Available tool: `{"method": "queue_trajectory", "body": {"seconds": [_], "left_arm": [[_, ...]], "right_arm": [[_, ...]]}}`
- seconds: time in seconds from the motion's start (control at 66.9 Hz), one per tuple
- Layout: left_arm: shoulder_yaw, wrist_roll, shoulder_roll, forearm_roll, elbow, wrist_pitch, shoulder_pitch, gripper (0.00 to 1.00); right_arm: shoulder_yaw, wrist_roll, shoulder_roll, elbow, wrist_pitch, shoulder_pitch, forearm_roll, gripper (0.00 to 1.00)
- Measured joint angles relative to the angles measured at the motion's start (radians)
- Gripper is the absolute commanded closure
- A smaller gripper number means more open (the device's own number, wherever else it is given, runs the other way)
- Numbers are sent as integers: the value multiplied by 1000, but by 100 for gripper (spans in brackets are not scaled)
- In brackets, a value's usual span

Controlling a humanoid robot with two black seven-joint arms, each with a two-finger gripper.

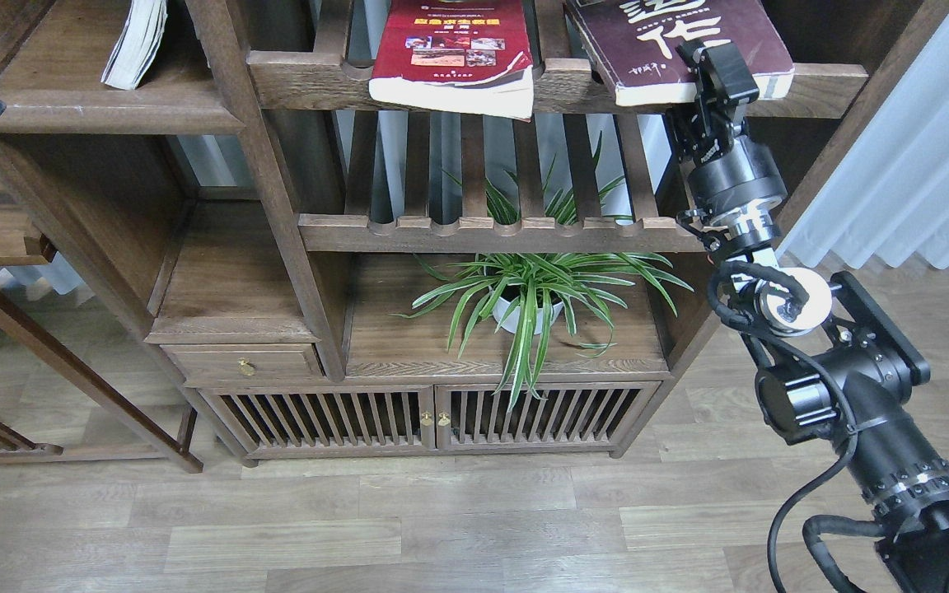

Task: Organize books on shelf
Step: 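Grasp the maroon book with the right gripper and pull it down, then lower the maroon book and pass it to the left gripper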

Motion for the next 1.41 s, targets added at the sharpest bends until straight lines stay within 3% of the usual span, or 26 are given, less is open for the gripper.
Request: {"method": "queue_trajectory", "body": {"seconds": [0.628,1.181,1.406], "left_arm": [[11,9,-121,-10,-14,0,119,0],[141,11,-378,-9,-13,0,194,0],[185,11,-508,-9,-15,0,239,0]], "right_arm": [[10,-15,-18,291,92,-352,69,99],[-71,-18,33,387,92,-563,116,100],[-169,-46,9,393,92,-626,105,100]]}}
